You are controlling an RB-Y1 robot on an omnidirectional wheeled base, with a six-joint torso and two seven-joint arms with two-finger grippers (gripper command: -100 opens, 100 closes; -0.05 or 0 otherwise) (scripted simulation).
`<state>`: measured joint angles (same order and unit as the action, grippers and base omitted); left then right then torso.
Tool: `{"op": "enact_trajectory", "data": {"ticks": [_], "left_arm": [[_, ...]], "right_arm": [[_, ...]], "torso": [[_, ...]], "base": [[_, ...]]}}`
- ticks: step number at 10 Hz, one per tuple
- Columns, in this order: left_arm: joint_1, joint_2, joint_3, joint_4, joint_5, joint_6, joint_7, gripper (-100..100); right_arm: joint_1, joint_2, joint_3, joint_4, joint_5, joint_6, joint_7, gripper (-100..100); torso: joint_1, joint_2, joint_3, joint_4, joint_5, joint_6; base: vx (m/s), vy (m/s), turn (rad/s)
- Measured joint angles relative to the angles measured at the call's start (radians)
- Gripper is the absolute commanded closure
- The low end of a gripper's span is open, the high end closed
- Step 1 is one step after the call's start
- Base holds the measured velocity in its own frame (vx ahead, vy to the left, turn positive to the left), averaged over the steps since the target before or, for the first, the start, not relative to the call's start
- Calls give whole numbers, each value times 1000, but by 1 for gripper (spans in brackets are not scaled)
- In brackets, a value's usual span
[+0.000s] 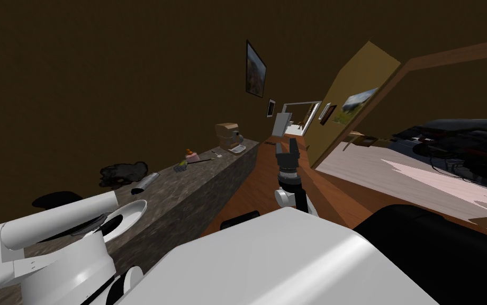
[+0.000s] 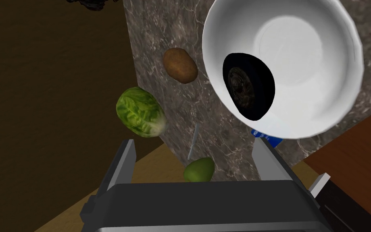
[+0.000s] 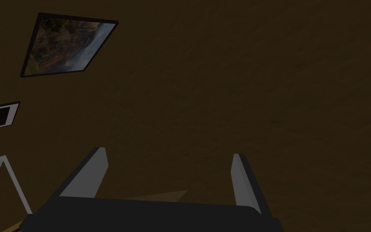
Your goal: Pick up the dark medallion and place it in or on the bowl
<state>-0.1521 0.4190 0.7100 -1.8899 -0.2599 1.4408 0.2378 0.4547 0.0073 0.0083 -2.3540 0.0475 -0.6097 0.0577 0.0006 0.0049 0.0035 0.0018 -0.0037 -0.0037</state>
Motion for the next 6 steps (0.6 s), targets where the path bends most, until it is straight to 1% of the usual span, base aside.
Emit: {"op": "enact_trajectory", "data": {"ticks": [3,4,6], "left_arm": [[-6,11,6,-47,1,63,-14,-100],[-6,11,6,-49,1,67,-15,0],[-6,11,6,-49,1,67,-15,0]], "right_arm": [[0,0,0,0,0,0,0,0],[0,0,0,0,0,0,0,0],[0,0,0,0,0,0,0,0]], "torso": [[0,0,0,0,0,0],[-1,0,0,0,0,0],[-1,0,0,0,0,0]], "base": [[0,18,-35],[0,0,0],[0,0,0]]}}
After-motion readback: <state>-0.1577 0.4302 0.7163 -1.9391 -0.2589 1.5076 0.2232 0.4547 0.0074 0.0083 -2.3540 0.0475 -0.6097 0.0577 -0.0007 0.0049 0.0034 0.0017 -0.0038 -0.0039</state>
